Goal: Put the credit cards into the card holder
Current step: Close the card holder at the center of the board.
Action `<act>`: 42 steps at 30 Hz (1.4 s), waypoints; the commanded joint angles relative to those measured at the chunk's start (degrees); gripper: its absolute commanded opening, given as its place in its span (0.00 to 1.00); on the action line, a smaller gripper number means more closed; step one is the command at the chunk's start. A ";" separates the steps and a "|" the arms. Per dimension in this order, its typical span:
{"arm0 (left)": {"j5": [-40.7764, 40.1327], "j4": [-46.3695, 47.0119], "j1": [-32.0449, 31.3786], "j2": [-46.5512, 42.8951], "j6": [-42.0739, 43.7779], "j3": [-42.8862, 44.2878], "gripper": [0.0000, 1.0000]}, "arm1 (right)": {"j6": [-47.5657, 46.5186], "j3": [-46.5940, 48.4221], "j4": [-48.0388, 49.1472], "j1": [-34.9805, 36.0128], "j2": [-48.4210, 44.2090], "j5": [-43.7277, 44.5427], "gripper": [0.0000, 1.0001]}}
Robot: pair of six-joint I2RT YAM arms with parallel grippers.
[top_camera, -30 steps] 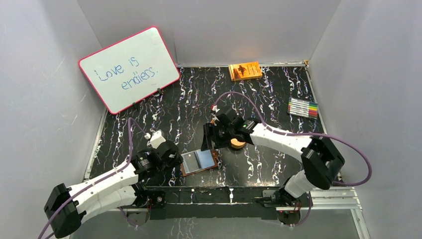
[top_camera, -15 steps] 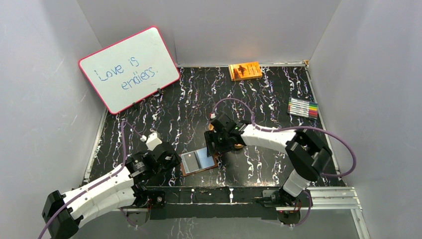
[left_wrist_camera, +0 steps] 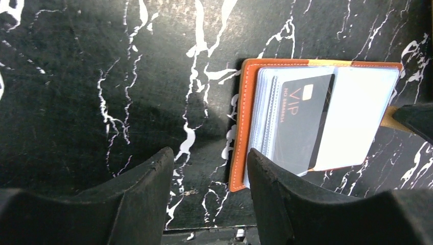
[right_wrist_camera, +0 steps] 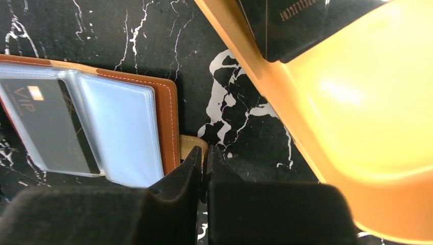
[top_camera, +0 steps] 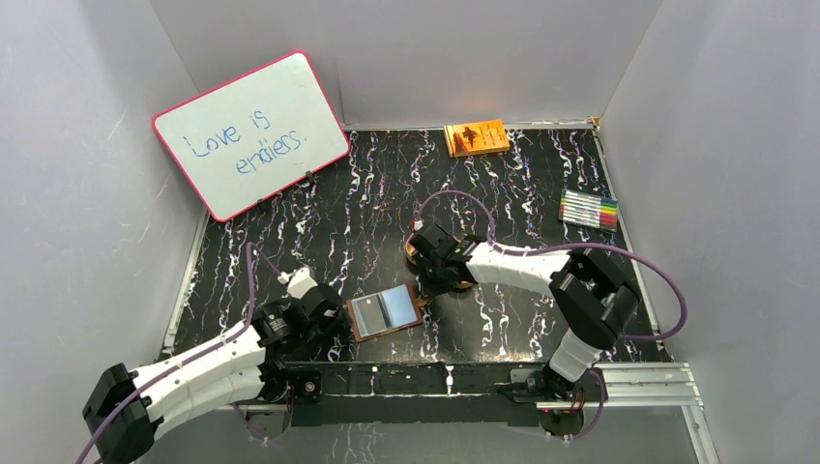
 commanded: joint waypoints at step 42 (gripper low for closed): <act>6.93 14.69 -6.10 36.91 21.10 19.09 0.89 | 9.66 -12.28 10.01 0.25 -32.38 -12.78 0.00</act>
